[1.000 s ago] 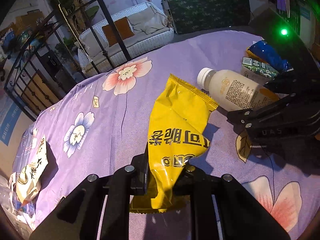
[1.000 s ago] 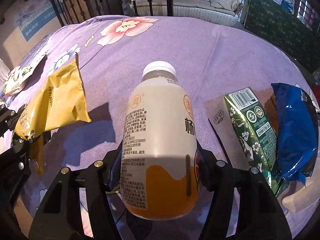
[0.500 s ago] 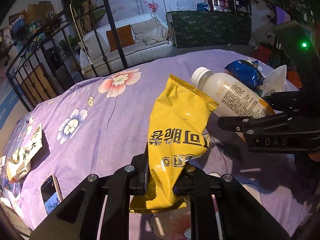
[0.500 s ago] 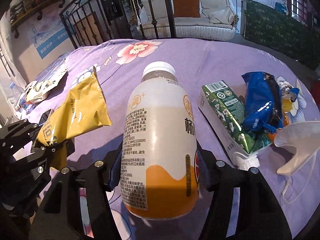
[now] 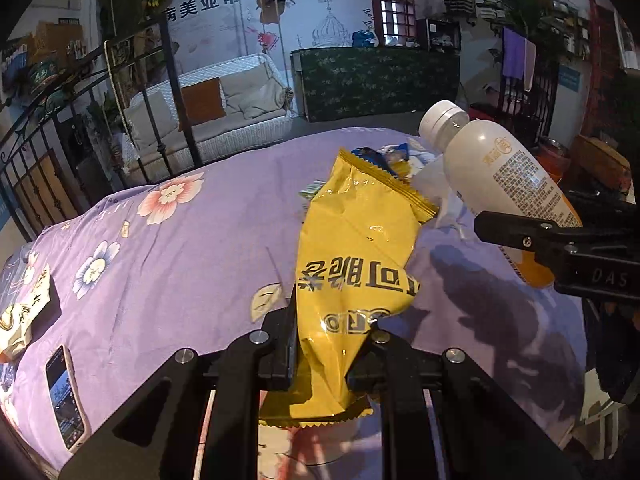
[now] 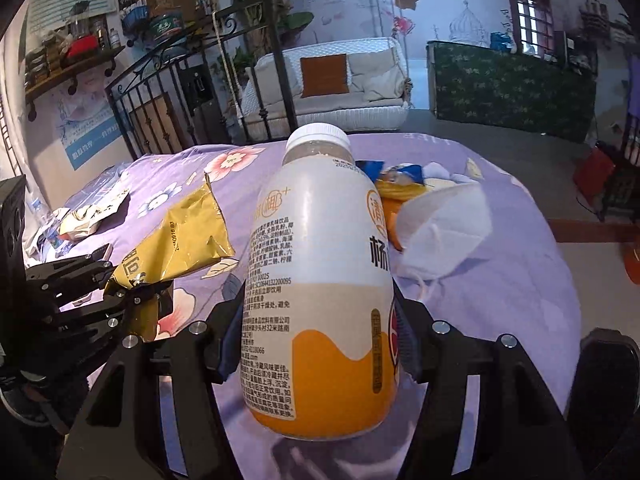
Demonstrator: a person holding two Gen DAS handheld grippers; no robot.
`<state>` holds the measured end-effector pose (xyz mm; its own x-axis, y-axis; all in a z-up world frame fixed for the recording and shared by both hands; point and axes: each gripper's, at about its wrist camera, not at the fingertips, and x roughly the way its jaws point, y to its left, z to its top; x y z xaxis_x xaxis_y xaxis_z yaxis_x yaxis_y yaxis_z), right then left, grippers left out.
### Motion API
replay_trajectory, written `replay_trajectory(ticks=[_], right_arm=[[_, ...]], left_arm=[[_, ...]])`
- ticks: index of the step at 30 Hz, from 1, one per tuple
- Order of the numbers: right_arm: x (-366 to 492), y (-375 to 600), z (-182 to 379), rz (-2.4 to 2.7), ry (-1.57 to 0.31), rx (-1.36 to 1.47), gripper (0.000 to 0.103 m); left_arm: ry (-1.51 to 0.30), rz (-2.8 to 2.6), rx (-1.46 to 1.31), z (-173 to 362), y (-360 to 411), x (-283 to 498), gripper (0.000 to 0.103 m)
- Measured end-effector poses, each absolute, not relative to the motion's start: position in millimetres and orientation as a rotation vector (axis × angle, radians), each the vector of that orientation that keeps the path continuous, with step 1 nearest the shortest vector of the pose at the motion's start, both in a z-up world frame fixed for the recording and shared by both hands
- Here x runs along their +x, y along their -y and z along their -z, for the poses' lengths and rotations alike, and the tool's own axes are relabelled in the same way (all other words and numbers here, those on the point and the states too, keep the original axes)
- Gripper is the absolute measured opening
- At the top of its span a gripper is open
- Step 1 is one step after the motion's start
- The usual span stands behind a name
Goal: Collect trash
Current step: 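Carry the bottle and wrapper over the black bin, opening the right tool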
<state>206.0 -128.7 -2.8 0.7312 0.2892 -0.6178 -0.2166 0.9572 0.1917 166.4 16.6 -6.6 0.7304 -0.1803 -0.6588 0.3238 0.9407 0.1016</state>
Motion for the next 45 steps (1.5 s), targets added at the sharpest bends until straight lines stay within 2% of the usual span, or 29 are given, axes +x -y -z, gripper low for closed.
replay_trajectory(ticks=[15, 23, 31, 37, 41, 45], right_arm=[[117.9, 306.8, 25.6, 0.141, -0.701, 0.268, 0.061], [118.9, 377.2, 86.5, 0.318, -0.922, 0.340, 0.061], [137.6, 406.5, 140.1, 0.368, -1.166, 0.342, 0.061], [141.1, 425.8, 171.2, 0.355, -1.300, 0.459, 0.063], [134.2, 433.2, 168.9, 0.360, -1.268, 0.493, 0.072], [119.3, 434.2, 155.5, 0.398, -1.206, 0.480, 0.072]], left_arm=[[-0.691, 0.573, 0.230, 16.2, 118.9, 142.3, 0.016], [-0.702, 0.693, 0.272, 28.6, 171.4, 134.9, 0.016], [-0.740, 0.777, 0.291, 41.9, 209.9, 128.1, 0.016], [-0.779, 0.827, 0.324, 55.9, 235.5, 126.2, 0.016], [-0.805, 0.851, 0.340, 65.4, 249.3, 122.9, 0.016], [-0.835, 0.876, 0.357, 74.9, 265.9, 122.0, 0.016]])
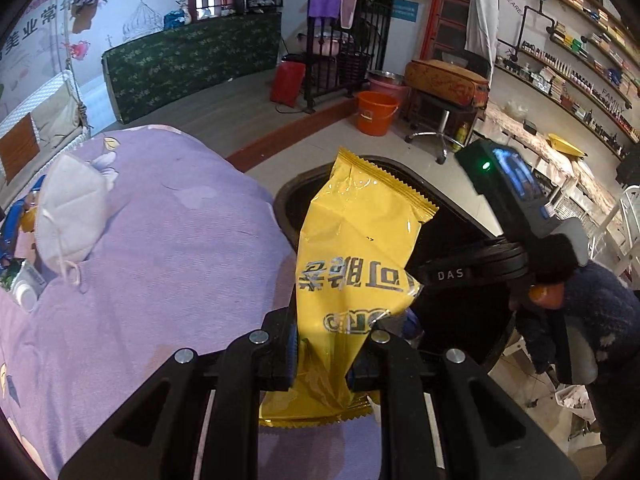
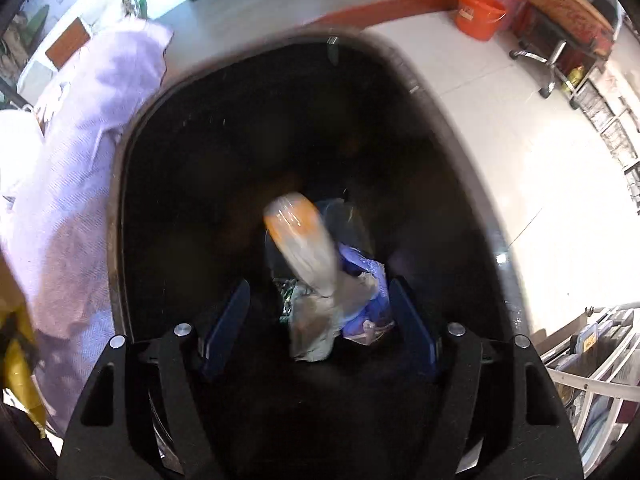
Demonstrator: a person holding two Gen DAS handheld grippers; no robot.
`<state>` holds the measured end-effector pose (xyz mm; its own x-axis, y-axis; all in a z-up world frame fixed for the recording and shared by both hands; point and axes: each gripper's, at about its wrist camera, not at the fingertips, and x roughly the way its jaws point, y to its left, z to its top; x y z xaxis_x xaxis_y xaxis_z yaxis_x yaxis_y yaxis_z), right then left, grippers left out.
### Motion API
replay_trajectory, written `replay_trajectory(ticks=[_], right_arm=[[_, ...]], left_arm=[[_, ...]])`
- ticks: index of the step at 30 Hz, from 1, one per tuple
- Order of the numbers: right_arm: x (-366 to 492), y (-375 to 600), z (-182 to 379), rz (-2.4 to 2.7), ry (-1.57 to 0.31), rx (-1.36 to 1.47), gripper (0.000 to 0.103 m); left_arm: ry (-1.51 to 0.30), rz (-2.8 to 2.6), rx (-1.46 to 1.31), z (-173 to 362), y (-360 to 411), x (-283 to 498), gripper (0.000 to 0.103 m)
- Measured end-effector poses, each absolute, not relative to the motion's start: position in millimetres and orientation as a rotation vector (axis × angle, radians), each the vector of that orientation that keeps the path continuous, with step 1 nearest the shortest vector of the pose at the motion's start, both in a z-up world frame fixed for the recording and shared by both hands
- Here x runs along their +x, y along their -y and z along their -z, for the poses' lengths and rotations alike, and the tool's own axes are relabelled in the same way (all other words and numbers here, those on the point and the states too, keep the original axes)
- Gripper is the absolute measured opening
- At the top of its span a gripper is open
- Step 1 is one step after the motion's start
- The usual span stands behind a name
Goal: Collect trash
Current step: 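Carry the bottle and wrapper over the black bin, opening the right tool, then open the left tool over the bin to drop the yellow wrapper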
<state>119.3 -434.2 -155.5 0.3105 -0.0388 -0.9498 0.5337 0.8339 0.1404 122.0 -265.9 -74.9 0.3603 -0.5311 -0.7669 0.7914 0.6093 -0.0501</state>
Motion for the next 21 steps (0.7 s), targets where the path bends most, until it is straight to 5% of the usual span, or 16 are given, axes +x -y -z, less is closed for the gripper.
replay_trajectory(ticks=[11, 21], right_arm=[[47.4, 467.6, 87.2, 0.671, -0.847, 0.511, 0.073], [20.1, 485.0, 73.7, 0.780, -0.723, 0.542, 0.073]], left_arm=[[-0.943, 0.980, 0.430, 101.0, 334.3, 117.9, 0.016], [-1.017, 1.008, 0.565, 130.8, 378.7, 107.2, 0.019]])
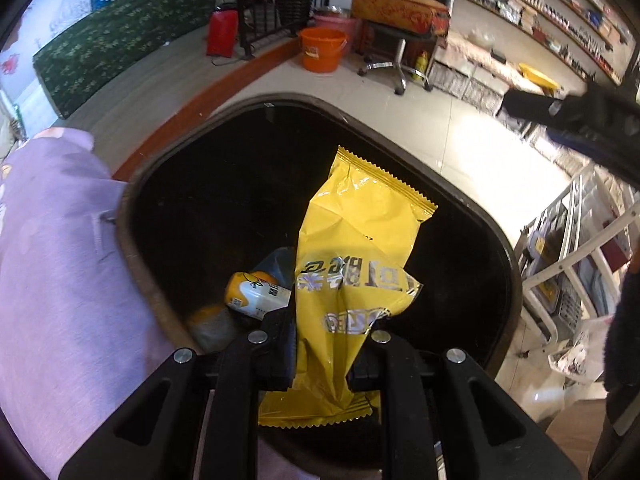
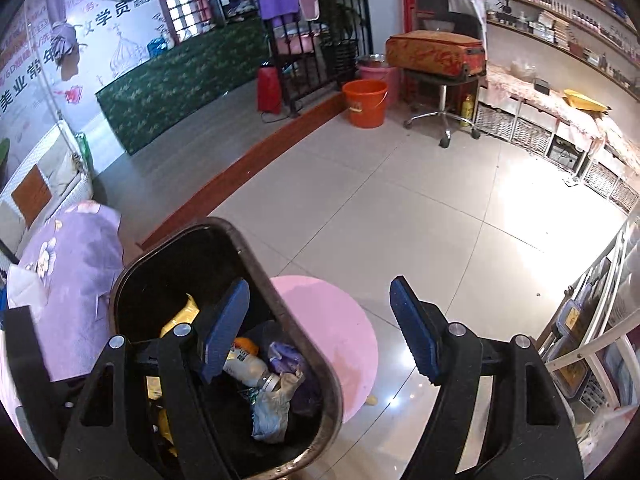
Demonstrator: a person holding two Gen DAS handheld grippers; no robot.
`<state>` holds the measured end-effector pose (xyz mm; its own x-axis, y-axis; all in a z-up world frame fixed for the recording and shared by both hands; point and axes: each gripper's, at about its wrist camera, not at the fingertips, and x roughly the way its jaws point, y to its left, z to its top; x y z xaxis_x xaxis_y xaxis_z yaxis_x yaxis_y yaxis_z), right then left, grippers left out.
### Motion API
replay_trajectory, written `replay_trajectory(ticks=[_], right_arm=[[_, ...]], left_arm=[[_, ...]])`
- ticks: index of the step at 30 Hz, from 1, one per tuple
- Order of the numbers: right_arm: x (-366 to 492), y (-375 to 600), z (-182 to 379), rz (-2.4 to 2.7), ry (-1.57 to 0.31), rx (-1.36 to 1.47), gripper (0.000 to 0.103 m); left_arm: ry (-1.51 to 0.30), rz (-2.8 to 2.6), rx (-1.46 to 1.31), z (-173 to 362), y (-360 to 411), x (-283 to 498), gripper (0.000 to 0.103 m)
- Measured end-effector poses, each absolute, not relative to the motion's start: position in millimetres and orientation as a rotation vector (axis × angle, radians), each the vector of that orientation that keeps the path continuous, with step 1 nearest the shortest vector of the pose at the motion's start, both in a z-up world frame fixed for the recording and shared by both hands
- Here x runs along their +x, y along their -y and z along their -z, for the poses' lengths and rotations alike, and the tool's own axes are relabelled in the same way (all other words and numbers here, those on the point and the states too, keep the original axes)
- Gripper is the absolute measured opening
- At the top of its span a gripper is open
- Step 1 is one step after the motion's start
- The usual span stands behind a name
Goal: Collect trash
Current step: 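Open the left tool over the bin to drop the yellow wrapper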
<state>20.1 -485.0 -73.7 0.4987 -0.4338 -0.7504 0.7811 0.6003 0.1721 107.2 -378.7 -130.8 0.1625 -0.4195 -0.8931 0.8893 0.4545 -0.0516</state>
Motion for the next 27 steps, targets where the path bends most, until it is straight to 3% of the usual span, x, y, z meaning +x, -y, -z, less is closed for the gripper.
replay_trajectory(ticks=[2, 4, 6, 8, 27], right_arm=[[15.6, 487.0, 76.4, 0.781, -0.718, 0.549, 0.073], [12.4, 488.7, 77.9, 0.783, -0.712, 0.556, 0.073], [9.5, 487.5, 76.5, 0.783, -0.708, 0.560, 0.073], [9.5, 488.1, 76.2, 0.786, -0.704, 0.563, 0.073], [23.3, 481.1, 63.8, 0.742, -0.652, 0.527, 0.073]], left_arm=[[-1.026, 1.000, 0.586, 135.8, 384.3, 106.7, 0.022], [-1.038, 0.993, 0.600, 139.6, 390.5, 106.8, 0.039], [-1.033, 0.991, 0.596, 140.8, 392.2, 105.8, 0.069], [-1.011, 0.994, 0.593, 140.5, 392.6, 103.8, 0.075], [-0.803, 1.011, 0.477, 88.9, 344.2, 87.8, 0.086]])
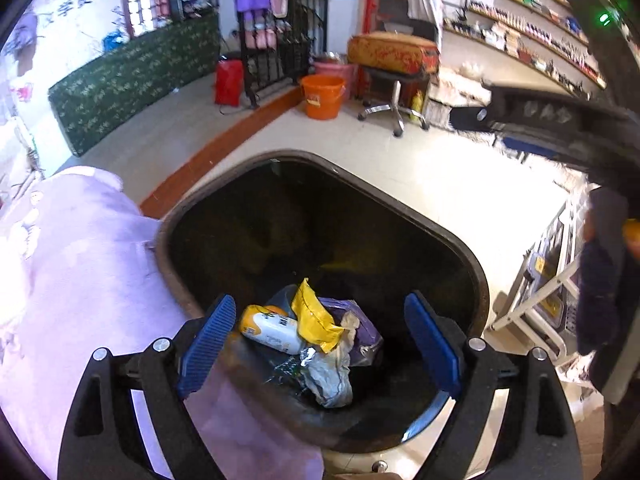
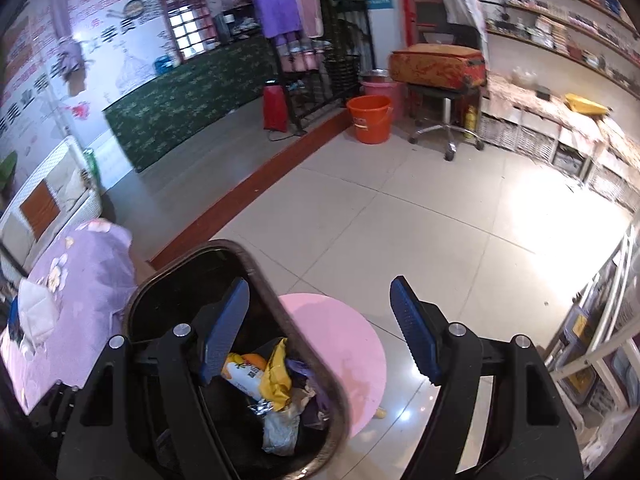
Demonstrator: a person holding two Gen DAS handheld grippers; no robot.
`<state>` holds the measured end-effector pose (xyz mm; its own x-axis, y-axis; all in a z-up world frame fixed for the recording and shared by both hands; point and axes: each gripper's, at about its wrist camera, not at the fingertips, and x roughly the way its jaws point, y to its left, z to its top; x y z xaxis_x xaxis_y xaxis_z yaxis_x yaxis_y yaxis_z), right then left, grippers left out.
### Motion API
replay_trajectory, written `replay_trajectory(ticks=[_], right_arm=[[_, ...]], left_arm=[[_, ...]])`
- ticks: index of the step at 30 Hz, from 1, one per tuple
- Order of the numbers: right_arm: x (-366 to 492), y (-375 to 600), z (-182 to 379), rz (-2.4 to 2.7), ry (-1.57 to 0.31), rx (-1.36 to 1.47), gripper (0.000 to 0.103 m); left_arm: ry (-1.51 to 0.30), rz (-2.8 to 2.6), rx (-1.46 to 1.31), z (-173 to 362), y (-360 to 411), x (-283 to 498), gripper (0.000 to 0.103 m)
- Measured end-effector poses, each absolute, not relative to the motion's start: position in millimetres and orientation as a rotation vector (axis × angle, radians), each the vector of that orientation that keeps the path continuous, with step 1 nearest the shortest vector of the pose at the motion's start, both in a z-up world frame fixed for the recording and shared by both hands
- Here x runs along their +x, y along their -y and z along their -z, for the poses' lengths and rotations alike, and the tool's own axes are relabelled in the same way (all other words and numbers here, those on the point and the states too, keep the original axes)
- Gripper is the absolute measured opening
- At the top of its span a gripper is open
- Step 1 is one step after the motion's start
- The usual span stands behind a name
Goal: Collect trash
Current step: 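Move both tools back to the table toward the mask and blue packet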
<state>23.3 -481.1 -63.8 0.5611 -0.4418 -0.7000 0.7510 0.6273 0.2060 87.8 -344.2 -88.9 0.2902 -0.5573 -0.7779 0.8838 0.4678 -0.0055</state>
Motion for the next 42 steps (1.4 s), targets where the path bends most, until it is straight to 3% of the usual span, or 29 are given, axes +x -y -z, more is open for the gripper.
replay_trajectory(ticks=[11, 33, 37, 42], right_arm=[[84.5, 408.9, 58.6, 0.470, -0.646, 0.408, 0.073], [221.2, 240.4, 35.7, -0.072, -0.711, 0.261, 0.073], [262.4, 214.5, 27.2, -0.120, -0.701, 0.183, 0.083], [309.0, 205.1, 27.2, -0.129, -0.753, 0.203, 0.087]], left_arm=[[-0.713, 0.816, 0.303, 52.5, 249.3, 110.4, 0.093], [-0.701, 0.339, 0.185, 35.6, 79.5, 192.9, 0.093], [-0.710, 0.309, 0.168, 30.0, 55.8, 210.8, 0.093], [-0.714, 0.268, 0.148, 29.3, 36.8, 236.4, 0.093]])
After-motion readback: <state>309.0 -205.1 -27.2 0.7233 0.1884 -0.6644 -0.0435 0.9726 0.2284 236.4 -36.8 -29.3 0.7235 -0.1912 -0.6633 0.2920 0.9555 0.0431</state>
